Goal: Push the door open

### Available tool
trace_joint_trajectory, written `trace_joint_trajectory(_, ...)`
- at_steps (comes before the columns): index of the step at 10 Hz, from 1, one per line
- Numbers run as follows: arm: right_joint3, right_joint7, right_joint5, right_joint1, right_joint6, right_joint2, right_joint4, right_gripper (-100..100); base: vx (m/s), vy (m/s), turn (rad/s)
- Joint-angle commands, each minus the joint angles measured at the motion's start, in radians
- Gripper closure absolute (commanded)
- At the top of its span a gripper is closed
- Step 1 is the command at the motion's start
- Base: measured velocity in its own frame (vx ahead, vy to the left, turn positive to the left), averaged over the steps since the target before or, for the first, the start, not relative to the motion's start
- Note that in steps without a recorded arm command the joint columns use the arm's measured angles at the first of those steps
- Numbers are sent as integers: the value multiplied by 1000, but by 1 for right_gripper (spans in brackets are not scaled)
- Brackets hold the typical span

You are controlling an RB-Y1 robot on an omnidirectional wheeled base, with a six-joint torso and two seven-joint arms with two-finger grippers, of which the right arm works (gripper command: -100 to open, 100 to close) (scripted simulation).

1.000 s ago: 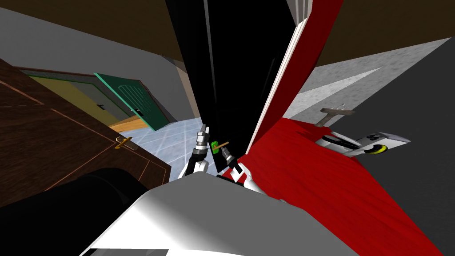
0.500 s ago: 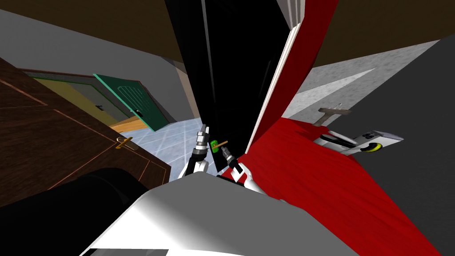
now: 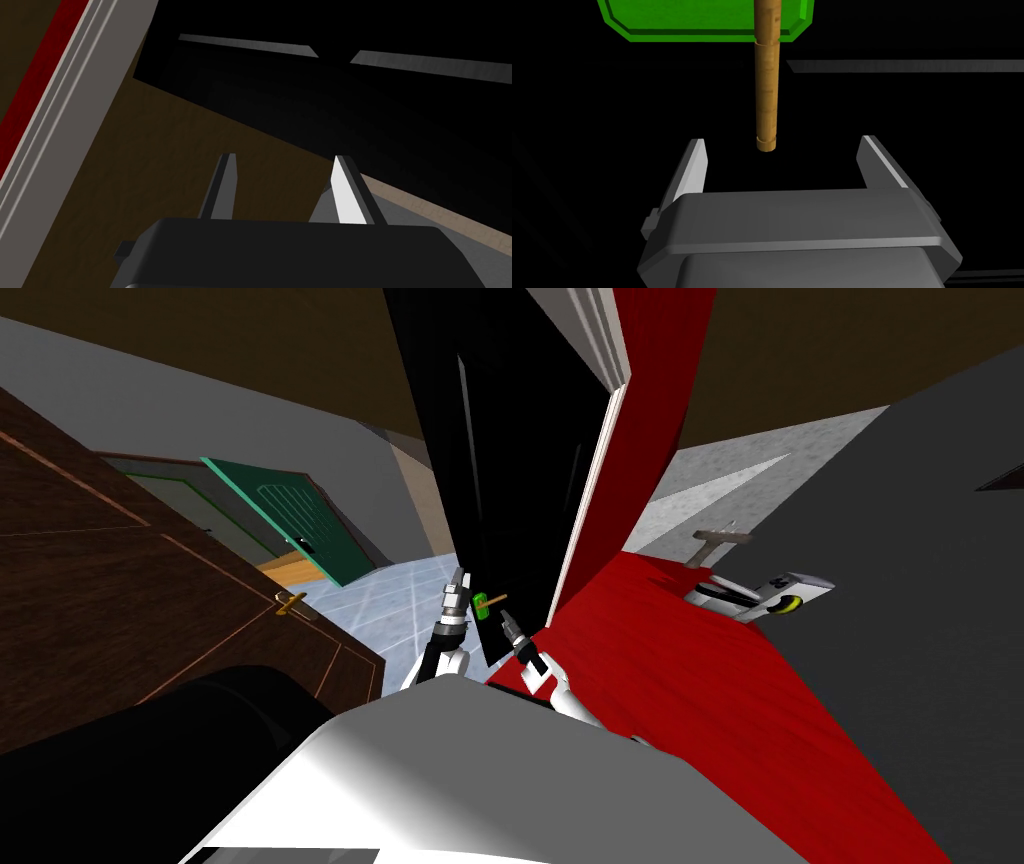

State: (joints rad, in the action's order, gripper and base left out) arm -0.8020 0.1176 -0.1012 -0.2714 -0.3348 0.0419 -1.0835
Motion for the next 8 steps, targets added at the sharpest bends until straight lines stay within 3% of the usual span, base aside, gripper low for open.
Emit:
trace_joint_trajectory(1,6,-2,1,-2,-1,10,5,-100,36,64,39)
trace_joint_trajectory(5,17,-7,3,-7,-4,8,15,-100,126,148,19)
trace_joint_trajectory(8,28,-12,5,-12,-6,-21,26,-100,140,153,24)
